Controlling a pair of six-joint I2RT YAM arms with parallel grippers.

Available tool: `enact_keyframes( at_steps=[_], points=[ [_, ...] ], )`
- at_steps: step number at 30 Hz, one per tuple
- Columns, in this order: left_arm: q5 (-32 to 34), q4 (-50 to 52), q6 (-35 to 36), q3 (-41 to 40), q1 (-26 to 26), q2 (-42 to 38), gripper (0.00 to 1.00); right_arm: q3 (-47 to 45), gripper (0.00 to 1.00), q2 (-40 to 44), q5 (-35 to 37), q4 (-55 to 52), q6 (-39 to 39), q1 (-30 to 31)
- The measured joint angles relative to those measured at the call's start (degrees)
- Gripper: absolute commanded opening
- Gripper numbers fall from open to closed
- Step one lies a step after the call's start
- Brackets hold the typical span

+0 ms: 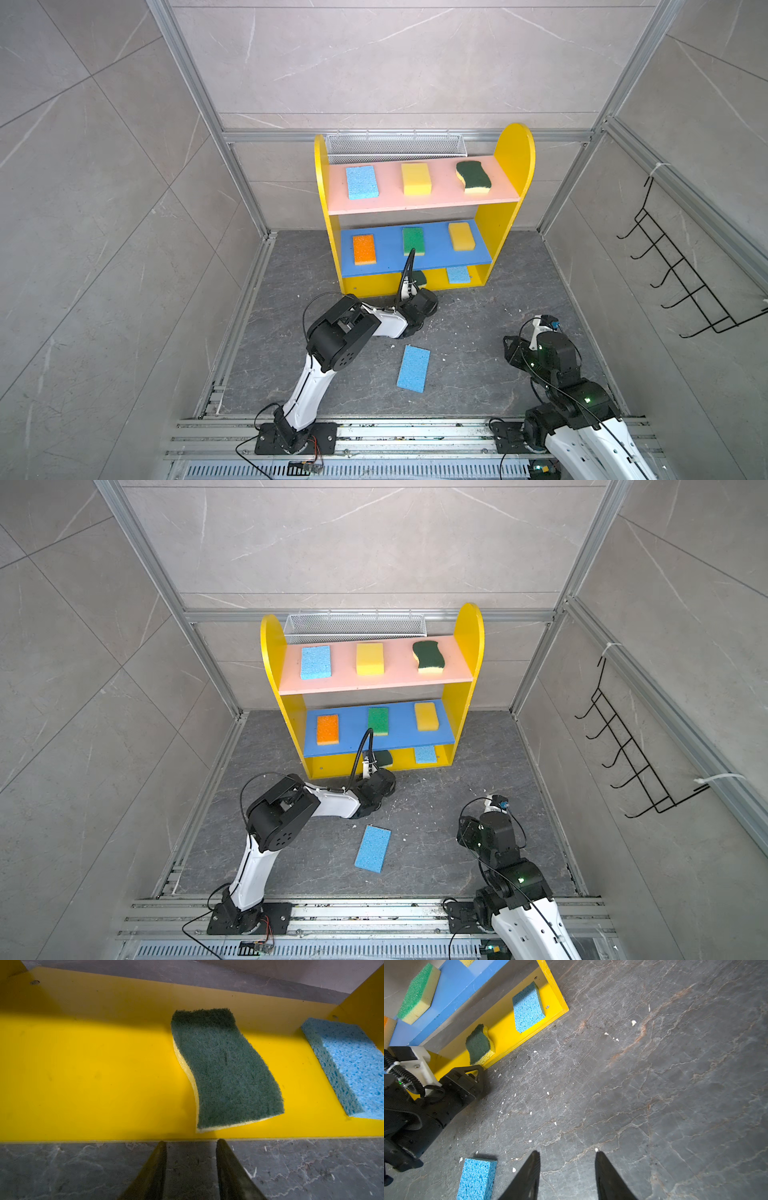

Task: Arrange cleaning sponges on a shelf
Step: Place the cleaning sponge on the shelf, then rotate the shelf at the top-center of the table.

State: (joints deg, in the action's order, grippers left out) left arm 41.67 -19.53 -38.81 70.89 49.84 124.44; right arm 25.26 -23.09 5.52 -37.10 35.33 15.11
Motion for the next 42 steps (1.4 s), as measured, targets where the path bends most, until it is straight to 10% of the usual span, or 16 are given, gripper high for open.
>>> enact_keyframes(
  at_steps=[17, 31, 42],
  points=[
    [1.22, -1.77, 1.44, -4.22, -0.79, -2.71, 0.45, -0.52, 0.48, -0.39, -0.61, 0.81, 0.02, 0.0],
    [4.66, -1.25, 6.8, -17.25, 4.72, -24.85, 0.49, 5.95, 0.55, -18.32, 2.91, 10.64, -3.1, -0.02],
    [-0.57, 19.32, 4.92, -23.39, 4.52, -40.74, 0.59, 11.17, 0.6, -33.88, 7.98, 20.09, -7.85, 0.0]
  ],
)
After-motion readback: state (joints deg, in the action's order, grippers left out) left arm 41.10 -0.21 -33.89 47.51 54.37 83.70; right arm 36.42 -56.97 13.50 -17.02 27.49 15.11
